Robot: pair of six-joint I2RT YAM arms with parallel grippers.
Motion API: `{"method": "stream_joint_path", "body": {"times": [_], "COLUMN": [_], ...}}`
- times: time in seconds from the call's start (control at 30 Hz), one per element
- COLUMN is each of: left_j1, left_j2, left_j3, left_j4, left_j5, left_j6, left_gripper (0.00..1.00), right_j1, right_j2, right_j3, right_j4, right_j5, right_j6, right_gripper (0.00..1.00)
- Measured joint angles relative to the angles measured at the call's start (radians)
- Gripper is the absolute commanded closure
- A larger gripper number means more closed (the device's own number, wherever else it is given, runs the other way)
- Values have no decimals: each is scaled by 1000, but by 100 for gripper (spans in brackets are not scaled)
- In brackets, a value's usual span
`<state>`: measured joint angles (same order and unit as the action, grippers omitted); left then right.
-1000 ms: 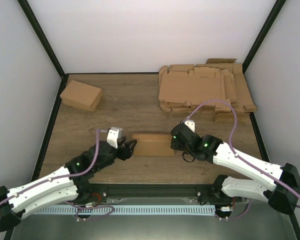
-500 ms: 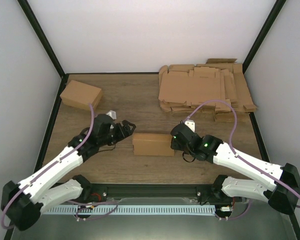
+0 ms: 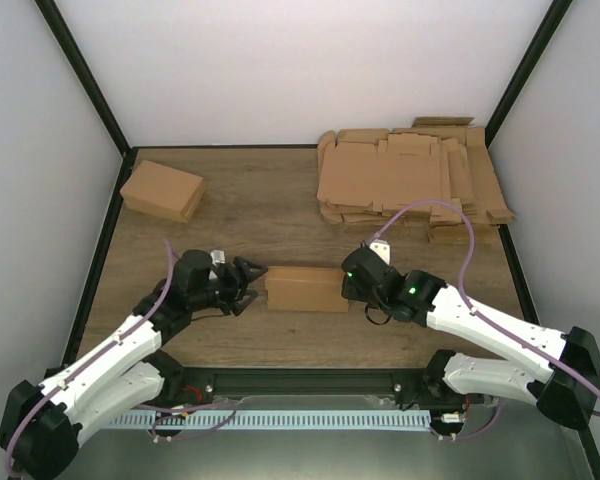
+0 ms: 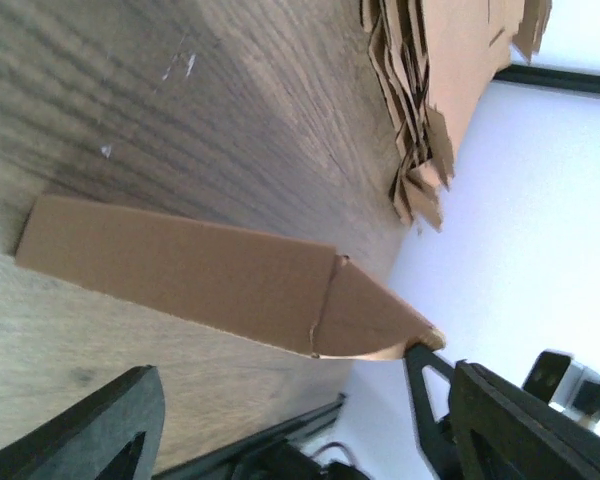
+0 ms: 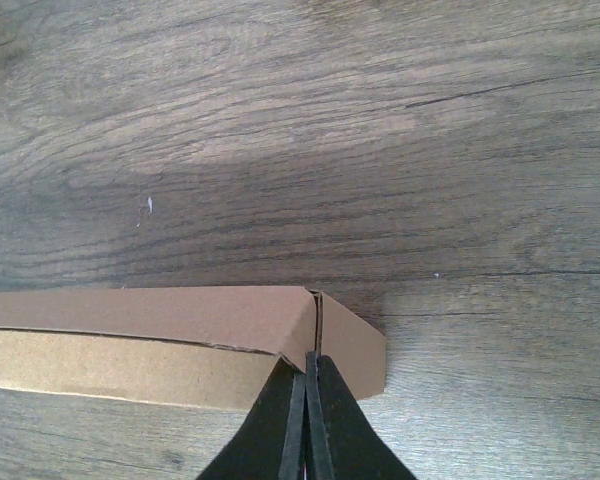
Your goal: Fold the paper box
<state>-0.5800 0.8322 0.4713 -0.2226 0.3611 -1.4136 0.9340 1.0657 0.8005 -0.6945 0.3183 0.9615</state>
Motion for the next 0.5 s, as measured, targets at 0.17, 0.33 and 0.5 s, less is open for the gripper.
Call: {"method": "stream_joint_path", "body": {"times": [0.17,0.33,0.5], "left_j1": [2,3,3], "left_j2": [-5,-21,-7], "left_j3": [-50,-72,-73], "left_j4": [84,157,107], "left_j5": [6,-5,-10], "left_j6": [-130,-249,-388], "left_gripper": [6,14,19], "right_j1": [0,0,0], "right_j2": [-2,-6,-6], "right_j3": [-1,-4,-5], "right_j4": [0,2,2], "right_j5": [0,-1,-2], "right_j6": [0,0,0], "right_gripper": [99,99,99]}}
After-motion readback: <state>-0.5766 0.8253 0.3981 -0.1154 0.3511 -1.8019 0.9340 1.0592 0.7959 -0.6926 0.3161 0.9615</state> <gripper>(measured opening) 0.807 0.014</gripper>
